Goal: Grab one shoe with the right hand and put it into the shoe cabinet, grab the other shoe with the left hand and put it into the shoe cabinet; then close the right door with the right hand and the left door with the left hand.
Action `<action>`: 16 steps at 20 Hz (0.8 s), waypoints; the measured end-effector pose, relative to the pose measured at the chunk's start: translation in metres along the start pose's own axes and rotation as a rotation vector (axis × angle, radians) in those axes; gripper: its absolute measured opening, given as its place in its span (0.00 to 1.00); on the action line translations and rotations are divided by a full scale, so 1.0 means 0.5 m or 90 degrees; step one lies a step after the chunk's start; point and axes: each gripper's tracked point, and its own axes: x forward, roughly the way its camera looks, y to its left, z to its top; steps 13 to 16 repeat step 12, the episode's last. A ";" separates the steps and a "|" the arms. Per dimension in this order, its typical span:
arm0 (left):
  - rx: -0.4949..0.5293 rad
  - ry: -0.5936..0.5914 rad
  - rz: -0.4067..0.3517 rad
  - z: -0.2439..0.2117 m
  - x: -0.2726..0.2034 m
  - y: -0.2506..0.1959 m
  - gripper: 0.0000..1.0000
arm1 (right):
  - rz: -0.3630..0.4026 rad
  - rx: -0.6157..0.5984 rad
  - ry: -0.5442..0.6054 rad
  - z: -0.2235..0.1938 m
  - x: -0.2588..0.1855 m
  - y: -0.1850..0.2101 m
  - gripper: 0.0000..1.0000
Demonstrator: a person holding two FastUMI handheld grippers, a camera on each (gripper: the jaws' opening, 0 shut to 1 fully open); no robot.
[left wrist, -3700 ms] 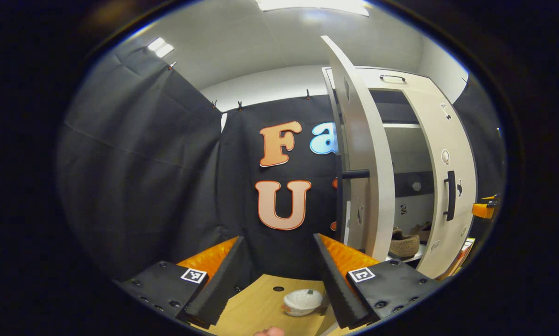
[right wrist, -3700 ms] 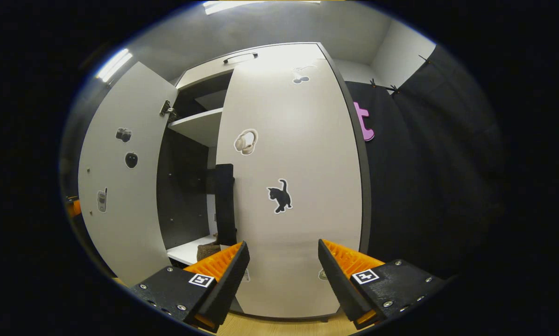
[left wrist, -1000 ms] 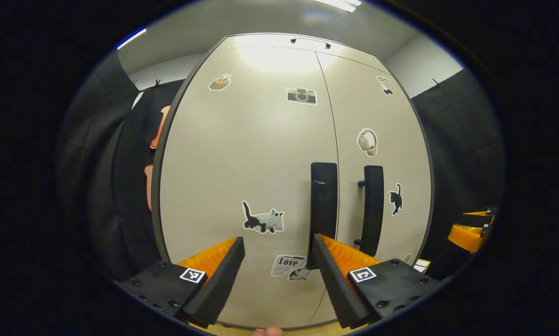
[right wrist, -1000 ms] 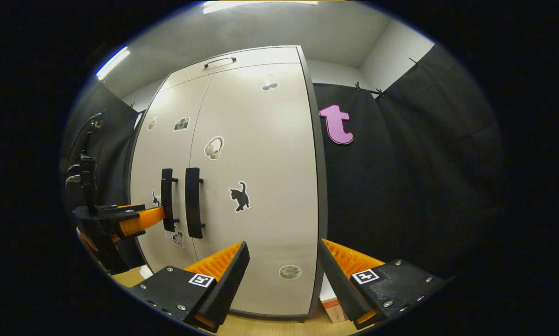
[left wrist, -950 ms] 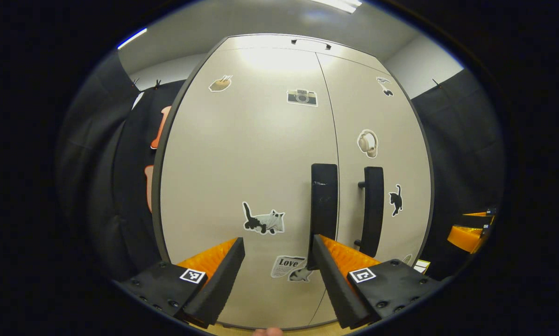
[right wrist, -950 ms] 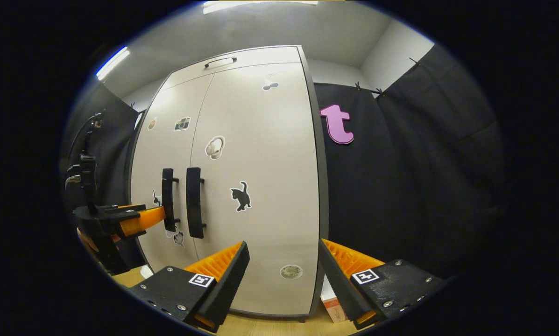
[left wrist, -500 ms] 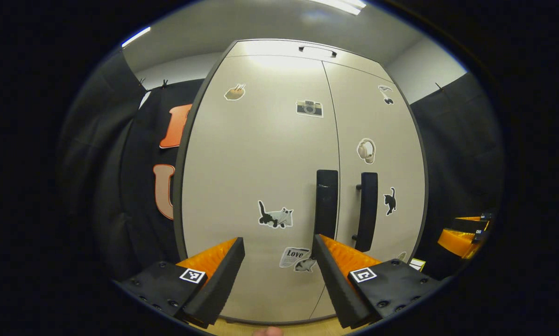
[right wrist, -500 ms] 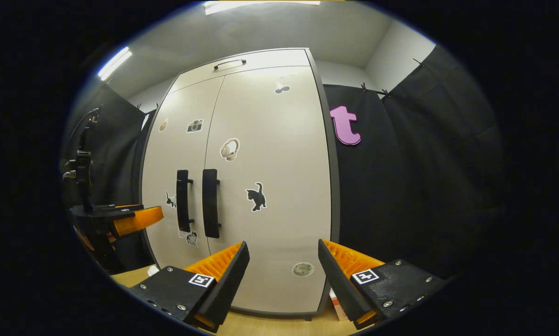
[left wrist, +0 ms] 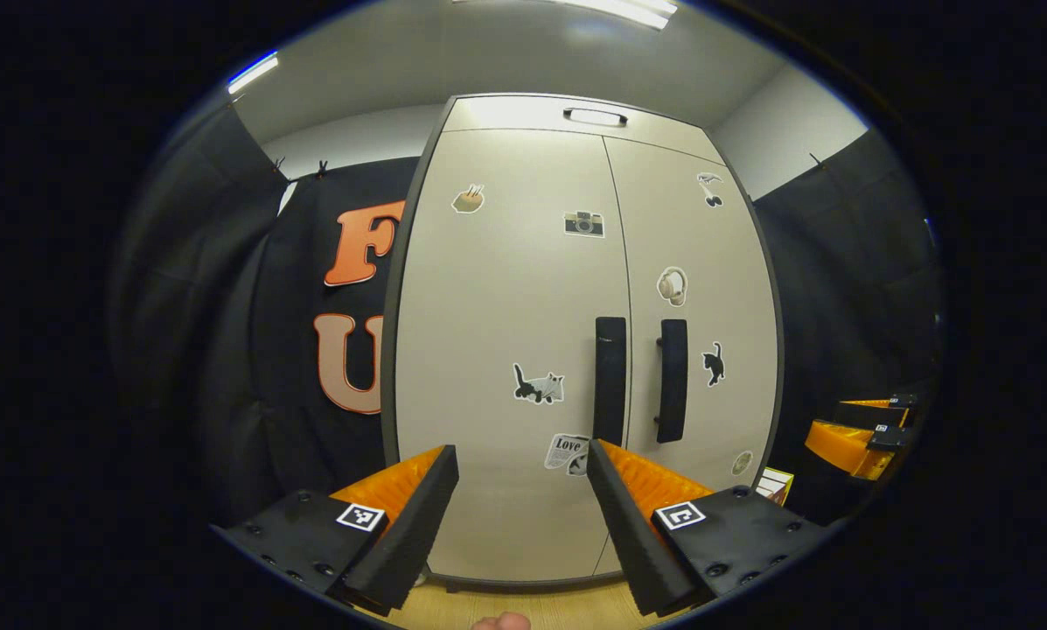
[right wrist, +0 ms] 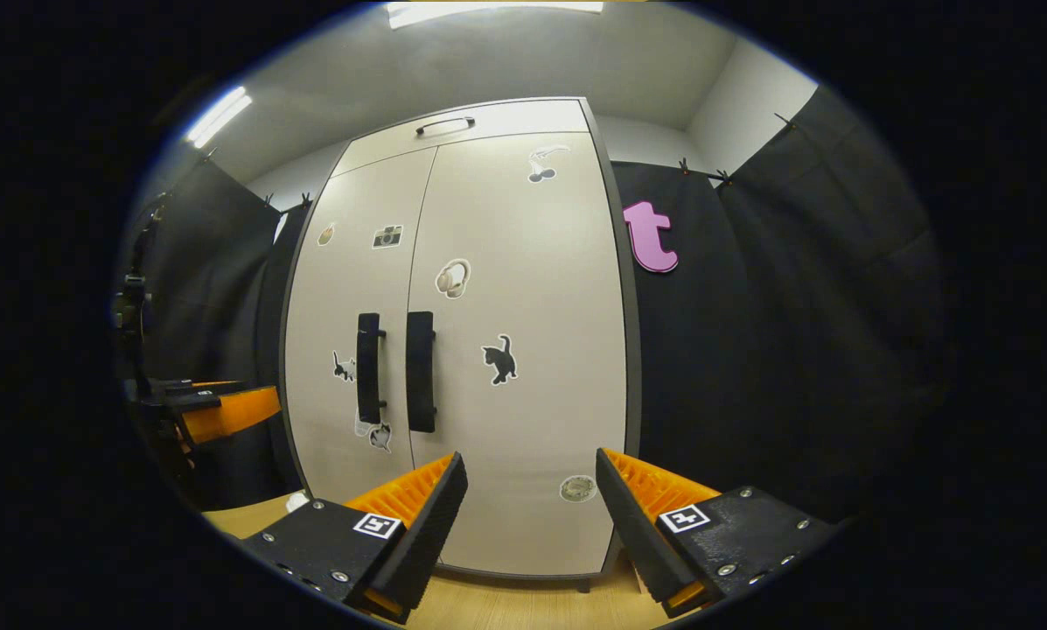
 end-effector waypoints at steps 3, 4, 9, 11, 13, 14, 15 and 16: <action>0.000 0.005 0.005 -0.010 -0.018 0.002 0.96 | 0.000 0.008 0.006 -0.006 -0.011 0.006 0.92; 0.003 0.005 0.006 -0.011 -0.022 0.002 0.97 | 0.000 0.009 0.007 -0.009 -0.014 0.009 0.92; 0.002 -0.002 0.005 -0.002 -0.032 0.004 0.96 | 0.005 0.012 0.018 -0.028 -0.013 0.021 0.92; 0.003 -0.007 0.004 0.003 -0.034 0.005 0.96 | 0.005 0.014 0.022 -0.032 -0.011 0.024 0.92; 0.000 -0.009 0.003 0.007 -0.033 0.005 0.97 | 0.005 0.014 0.022 -0.032 -0.011 0.025 0.92; 0.000 -0.009 0.003 0.007 -0.033 0.005 0.97 | 0.005 0.014 0.022 -0.032 -0.011 0.025 0.92; 0.000 -0.009 0.003 0.007 -0.033 0.005 0.97 | 0.005 0.014 0.022 -0.032 -0.011 0.025 0.92; 0.000 -0.009 0.003 0.007 -0.033 0.005 0.97 | 0.005 0.014 0.022 -0.032 -0.011 0.025 0.92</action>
